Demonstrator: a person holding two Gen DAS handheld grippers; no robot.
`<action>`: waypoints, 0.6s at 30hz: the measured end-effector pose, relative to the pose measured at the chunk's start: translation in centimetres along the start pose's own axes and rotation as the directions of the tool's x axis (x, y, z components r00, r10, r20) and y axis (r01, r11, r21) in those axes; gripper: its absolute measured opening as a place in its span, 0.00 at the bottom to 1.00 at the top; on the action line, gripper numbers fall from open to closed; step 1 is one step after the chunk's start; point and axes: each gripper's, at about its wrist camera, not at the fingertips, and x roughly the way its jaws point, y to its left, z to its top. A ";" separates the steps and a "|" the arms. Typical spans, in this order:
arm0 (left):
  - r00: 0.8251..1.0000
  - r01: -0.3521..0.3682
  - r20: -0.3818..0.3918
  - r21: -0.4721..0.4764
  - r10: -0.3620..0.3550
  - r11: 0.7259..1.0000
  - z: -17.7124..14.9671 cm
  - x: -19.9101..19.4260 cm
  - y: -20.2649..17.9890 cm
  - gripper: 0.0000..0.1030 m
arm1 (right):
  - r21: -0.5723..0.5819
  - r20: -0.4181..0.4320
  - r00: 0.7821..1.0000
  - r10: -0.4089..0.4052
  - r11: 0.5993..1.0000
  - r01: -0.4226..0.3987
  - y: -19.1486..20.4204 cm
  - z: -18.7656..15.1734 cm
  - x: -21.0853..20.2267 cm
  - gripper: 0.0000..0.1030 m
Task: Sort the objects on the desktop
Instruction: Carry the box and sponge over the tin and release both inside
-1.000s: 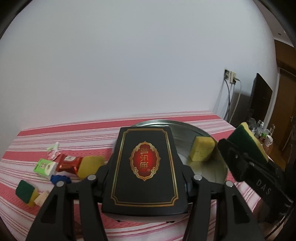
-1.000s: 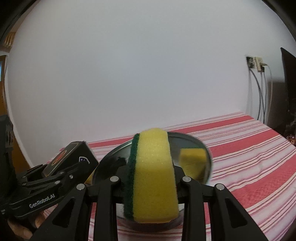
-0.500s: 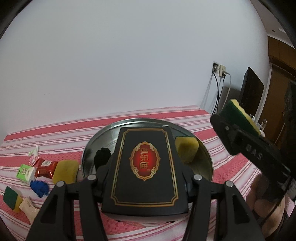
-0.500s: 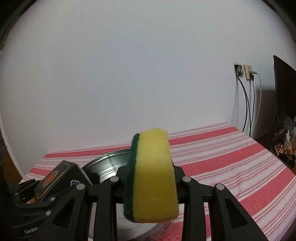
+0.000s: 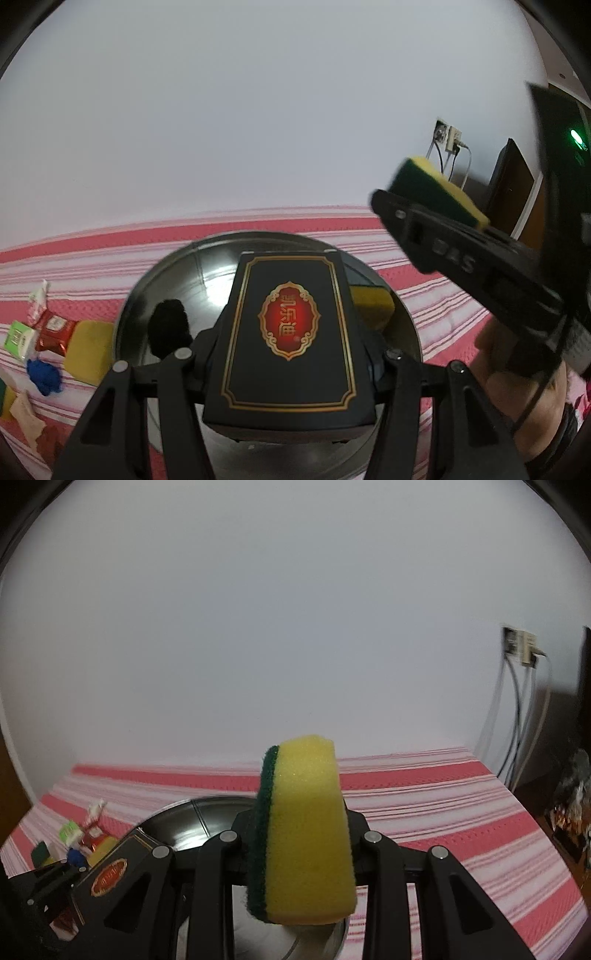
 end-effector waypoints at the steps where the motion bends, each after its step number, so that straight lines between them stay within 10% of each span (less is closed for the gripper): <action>1: 1.000 0.000 -0.010 0.003 0.000 1.000 -0.2 0.4 -0.1 0.55 | -0.010 -0.037 0.999 0.012 1.000 -0.012 0.0 0.2 1.0 0.32; 18: 0.995 -0.048 -0.090 -0.029 0.045 0.998 -0.3 3.7 0.2 0.55 | -0.071 -0.287 0.955 0.079 0.992 -0.104 1.9 0.6 7.2 0.31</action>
